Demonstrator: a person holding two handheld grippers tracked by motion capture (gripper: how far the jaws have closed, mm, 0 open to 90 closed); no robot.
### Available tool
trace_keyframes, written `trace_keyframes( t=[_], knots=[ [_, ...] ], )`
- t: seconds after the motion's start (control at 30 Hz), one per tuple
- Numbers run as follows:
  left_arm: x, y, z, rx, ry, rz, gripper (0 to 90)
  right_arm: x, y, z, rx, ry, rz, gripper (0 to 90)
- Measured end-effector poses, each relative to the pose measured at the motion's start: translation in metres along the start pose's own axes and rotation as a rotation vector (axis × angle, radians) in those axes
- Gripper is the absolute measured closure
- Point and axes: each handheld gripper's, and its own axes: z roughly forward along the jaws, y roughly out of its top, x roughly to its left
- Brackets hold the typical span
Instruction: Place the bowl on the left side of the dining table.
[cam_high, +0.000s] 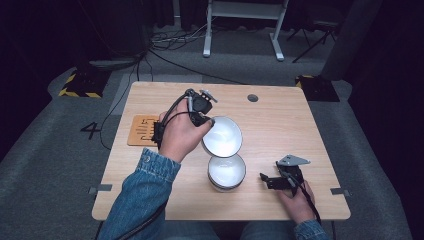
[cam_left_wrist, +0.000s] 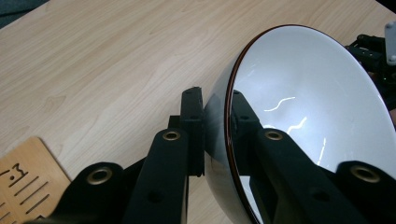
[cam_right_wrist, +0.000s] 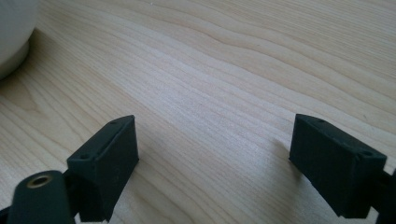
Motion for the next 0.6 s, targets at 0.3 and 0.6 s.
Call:
trace_keyframes(
  t=[0.3, 0.6],
  knots=[
    [0.017, 0.002, -0.004, -0.008, 0.013, -0.049, 80.1, 0.000, 0.000, 0.000, -0.003, 0.000, -0.006, 15.7],
    [0.041, 0.005, -0.004, 0.014, 0.050, -0.091, 80.2, 0.000, 0.000, 0.001, -0.002, -0.003, -0.004, 15.2]
  ],
)
